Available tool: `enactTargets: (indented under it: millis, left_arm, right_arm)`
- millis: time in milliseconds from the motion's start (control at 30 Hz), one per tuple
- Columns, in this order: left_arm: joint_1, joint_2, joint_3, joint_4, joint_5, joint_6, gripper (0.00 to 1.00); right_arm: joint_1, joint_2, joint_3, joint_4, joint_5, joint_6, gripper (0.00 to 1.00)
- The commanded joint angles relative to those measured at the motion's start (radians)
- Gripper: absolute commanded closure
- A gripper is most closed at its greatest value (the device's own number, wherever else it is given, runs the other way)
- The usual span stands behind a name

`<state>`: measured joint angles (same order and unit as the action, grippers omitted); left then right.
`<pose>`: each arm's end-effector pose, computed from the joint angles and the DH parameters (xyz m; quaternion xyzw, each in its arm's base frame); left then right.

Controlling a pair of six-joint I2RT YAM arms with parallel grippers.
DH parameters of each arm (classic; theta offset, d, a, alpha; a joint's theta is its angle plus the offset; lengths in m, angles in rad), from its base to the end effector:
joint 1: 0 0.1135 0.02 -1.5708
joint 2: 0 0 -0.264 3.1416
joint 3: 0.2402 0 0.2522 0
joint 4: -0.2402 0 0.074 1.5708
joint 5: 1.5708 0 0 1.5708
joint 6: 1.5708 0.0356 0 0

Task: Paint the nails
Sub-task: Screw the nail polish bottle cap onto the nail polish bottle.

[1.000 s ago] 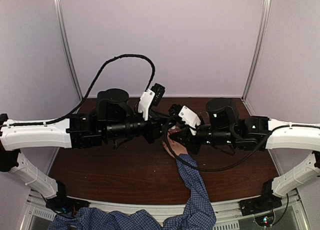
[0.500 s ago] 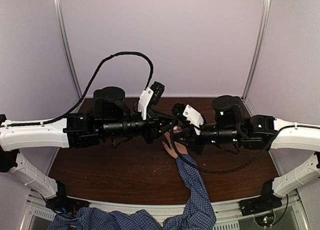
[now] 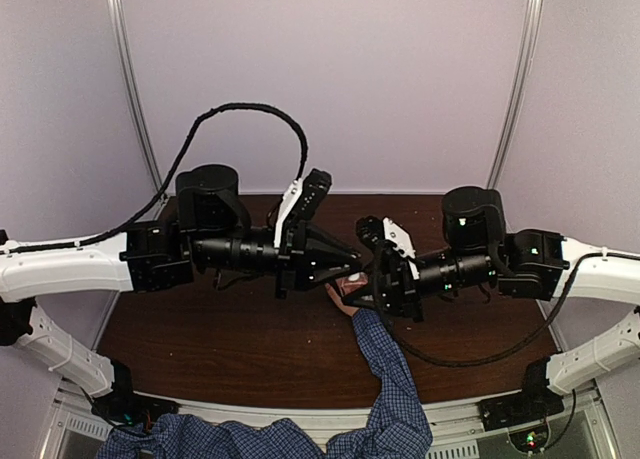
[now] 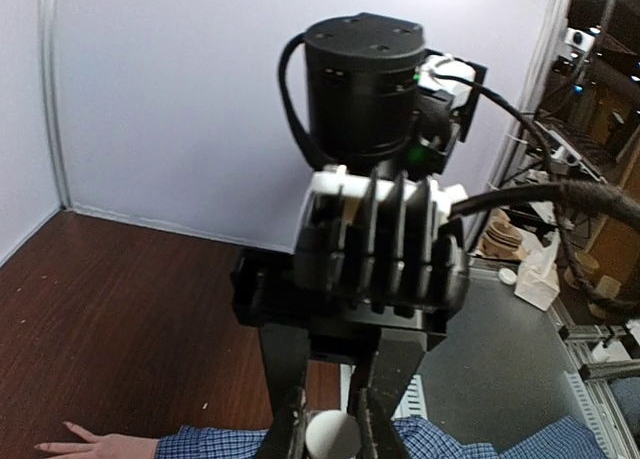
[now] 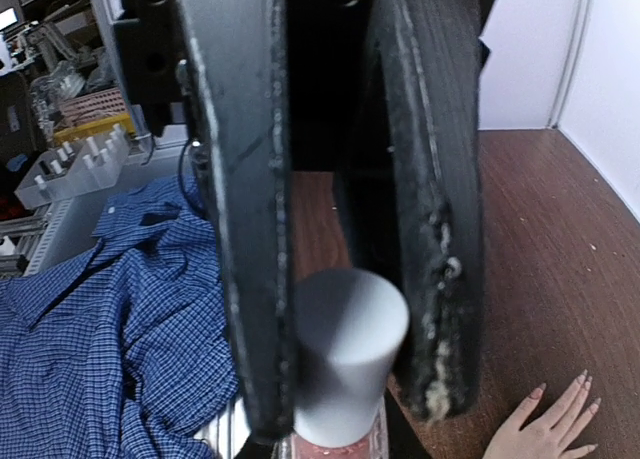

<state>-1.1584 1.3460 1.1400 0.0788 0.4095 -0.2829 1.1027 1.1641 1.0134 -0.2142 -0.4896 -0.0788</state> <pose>0.1149 -0.2979 0.3660 0.4332 0.6087 -0.5416 0.3854 0.1047 0.2443 0.3409 -0.5592 0.5871 0.4435 0.3818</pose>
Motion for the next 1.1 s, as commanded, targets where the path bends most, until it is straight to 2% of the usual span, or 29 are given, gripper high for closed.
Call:
enactTargets:
  millis: [0,167,400,433,533,700,867,1067]
  left_arm:
    - [-0.003,0.054,0.033,0.008,0.226,0.019,1.00]
    - [-0.001,0.078,0.057,0.005,0.329,0.024,1.00]
    - [0.015,0.051,0.052,0.003,0.289,0.014,1.00]
    - [0.017,0.045,0.052,0.003,0.279,0.014,0.94]
    - [0.020,0.018,0.049,-0.002,0.208,0.009,0.73]
    - [0.020,-0.069,0.000,0.015,-0.005,-0.005,0.58]
    - [0.020,-0.128,-0.044,0.001,-0.224,-0.024,0.57]
    - [0.016,-0.085,-0.023,-0.029,-0.298,-0.043,0.57]
  right_arm:
    - [0.009,-0.035,0.017,0.133,-0.209,-0.052,1.00]
    - [0.009,-0.040,0.028,0.143,-0.275,-0.061,1.00]
    - [0.009,-0.027,0.041,0.112,-0.273,-0.068,1.00]
    - [0.009,-0.027,0.039,0.109,-0.264,-0.068,1.00]
    - [0.009,-0.027,0.027,0.098,-0.198,-0.060,1.00]
    - [0.008,-0.019,0.008,0.081,0.004,-0.028,1.00]
    - [0.007,-0.008,0.009,0.060,0.183,0.000,1.00]
    - [0.008,0.015,0.016,0.038,0.356,0.028,1.00]
